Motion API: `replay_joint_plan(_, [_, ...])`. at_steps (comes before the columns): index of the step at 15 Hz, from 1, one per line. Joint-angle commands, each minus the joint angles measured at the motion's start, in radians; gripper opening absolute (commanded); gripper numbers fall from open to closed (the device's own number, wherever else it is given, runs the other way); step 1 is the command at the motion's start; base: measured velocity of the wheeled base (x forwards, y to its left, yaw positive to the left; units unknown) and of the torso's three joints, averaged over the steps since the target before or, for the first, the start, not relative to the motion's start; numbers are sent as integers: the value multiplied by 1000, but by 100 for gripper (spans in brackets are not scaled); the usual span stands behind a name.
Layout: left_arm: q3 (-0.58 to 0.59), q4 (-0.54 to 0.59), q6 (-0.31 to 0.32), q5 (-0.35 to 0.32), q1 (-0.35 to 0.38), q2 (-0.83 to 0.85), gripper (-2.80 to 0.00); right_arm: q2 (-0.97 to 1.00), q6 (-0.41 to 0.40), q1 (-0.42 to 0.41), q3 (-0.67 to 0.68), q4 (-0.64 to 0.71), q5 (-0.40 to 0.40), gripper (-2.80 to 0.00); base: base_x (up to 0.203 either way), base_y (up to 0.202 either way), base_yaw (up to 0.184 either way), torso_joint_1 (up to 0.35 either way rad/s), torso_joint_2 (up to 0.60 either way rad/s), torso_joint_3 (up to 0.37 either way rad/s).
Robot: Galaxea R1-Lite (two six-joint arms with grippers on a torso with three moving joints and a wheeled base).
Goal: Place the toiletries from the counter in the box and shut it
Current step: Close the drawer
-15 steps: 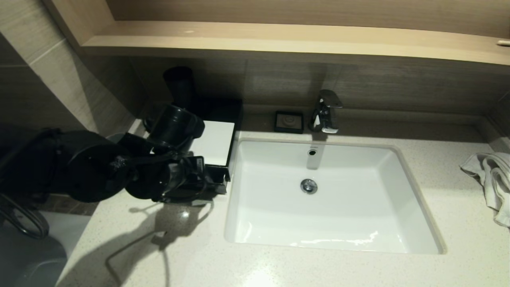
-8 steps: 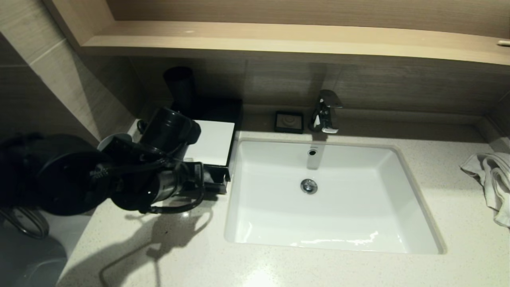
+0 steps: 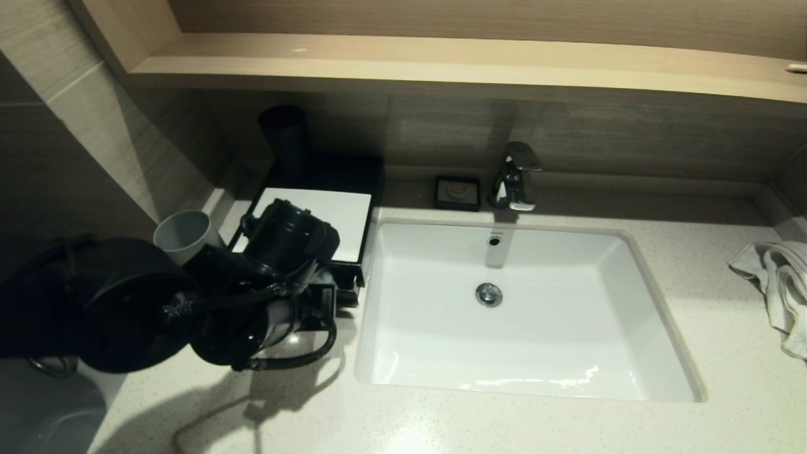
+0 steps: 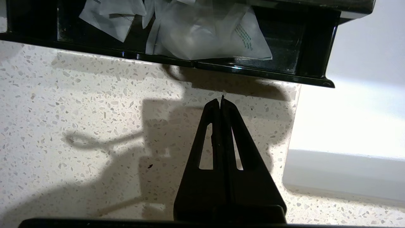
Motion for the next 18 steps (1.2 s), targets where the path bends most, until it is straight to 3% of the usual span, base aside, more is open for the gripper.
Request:
replay_joint_plan(1, [-1, -2, -3, 3, 1, 32, -280, 0, 0, 0, 0, 0, 1, -280, 0, 0, 0, 0, 0, 0])
replay_joint_plan(18, [-122, -19, -1, 8, 18, 121, -280, 0, 0, -2, 0, 0, 0, -280, 0, 0, 0, 0, 0, 0])
